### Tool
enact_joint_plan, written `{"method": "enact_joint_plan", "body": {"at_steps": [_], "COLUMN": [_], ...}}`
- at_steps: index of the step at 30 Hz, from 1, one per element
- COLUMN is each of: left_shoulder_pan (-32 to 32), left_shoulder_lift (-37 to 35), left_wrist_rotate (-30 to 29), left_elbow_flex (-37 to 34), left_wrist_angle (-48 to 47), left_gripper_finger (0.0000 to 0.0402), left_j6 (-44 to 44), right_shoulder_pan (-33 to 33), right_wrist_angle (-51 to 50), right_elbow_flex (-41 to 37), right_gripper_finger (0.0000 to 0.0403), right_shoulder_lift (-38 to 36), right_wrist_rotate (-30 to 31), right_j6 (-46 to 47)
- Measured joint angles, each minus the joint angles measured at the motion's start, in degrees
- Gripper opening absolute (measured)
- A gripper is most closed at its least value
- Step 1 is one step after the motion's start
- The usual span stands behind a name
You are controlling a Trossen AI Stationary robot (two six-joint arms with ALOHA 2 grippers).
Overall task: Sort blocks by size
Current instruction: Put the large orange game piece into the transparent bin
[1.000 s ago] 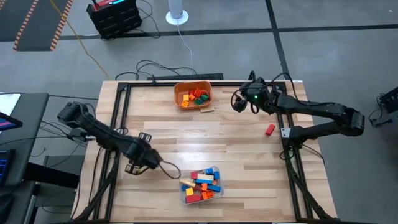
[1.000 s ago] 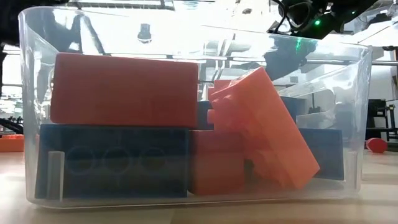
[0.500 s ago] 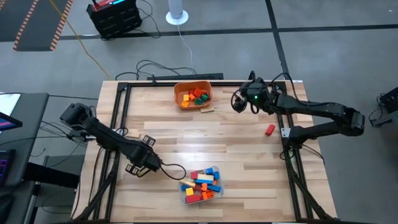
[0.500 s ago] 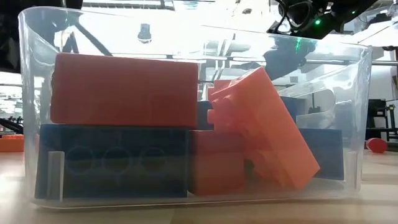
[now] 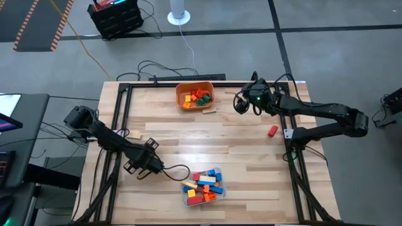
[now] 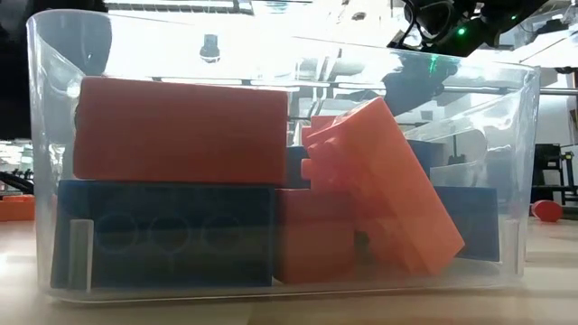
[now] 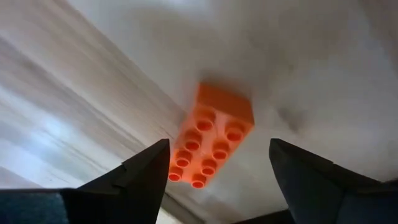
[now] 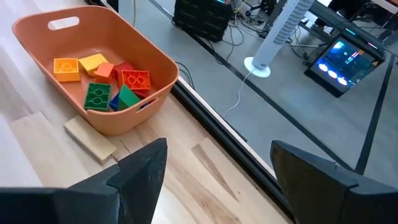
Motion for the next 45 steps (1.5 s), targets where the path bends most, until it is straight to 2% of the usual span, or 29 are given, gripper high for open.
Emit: {"method": "enact_joint_plan", "body": {"at_steps": [4,9,15,18,23,28,31,35,39,45], "left_shoulder_pan": [0.0,0.0,0.0,0.0,0.0,0.0,0.3,0.3,0.6,1.4], "left_shoulder_lift": [0.0,0.0,0.0,0.0,-0.1,-0.1,-0.2,-0.2,0.1,6.3], "left_wrist_rotate": [-2.8,-5.6,-7.2,-7.0,-7.5,-12.6,-13.2,-8.3,1.6,11.4], "left_elbow_flex": [-3.5,-5.9,-5.9,-5.2,0.7,11.0,17.5,24.2,25.0,25.0], "left_wrist_angle": [1.0,3.5,4.7,4.0,1.8,1.5,5.1,20.8,38.5,47.1], "left_gripper_finger": [0.0268,0.0240,0.0164,0.0128,0.0128,0.0128,0.0128,0.0133,0.0139,0.0141], "left_j6": [5.8,11.0,11.2,7.9,2.6,0.2,-0.3,-0.2,-3.2,-10.6], "right_shoulder_pan": [0.0,0.0,0.0,0.0,0.0,-0.2,-0.2,-0.2,-0.2,-0.2], "right_wrist_angle": [0.0,0.0,0.0,0.0,0.0,0.0,0.0,0.0,0.0,0.0], "right_elbow_flex": [0.0,0.0,0.0,0.0,0.0,0.0,0.0,0.0,0.0,0.0], "right_gripper_finger": [0.0317,0.0317,0.0317,0.0317,0.0317,0.0317,0.0317,0.0317,0.0317,0.0317], "right_shoulder_lift": [0.0,0.0,0.0,0.0,0.0,0.0,0.0,0.0,0.0,0.0], "right_wrist_rotate": [0.0,0.0,0.0,0.0,0.0,0.0,0.0,0.0,0.0,0.0], "right_j6": [0.0,0.0,0.0,-0.1,-0.2,-0.1,-0.2,-0.2,-0.3,-0.5]}}
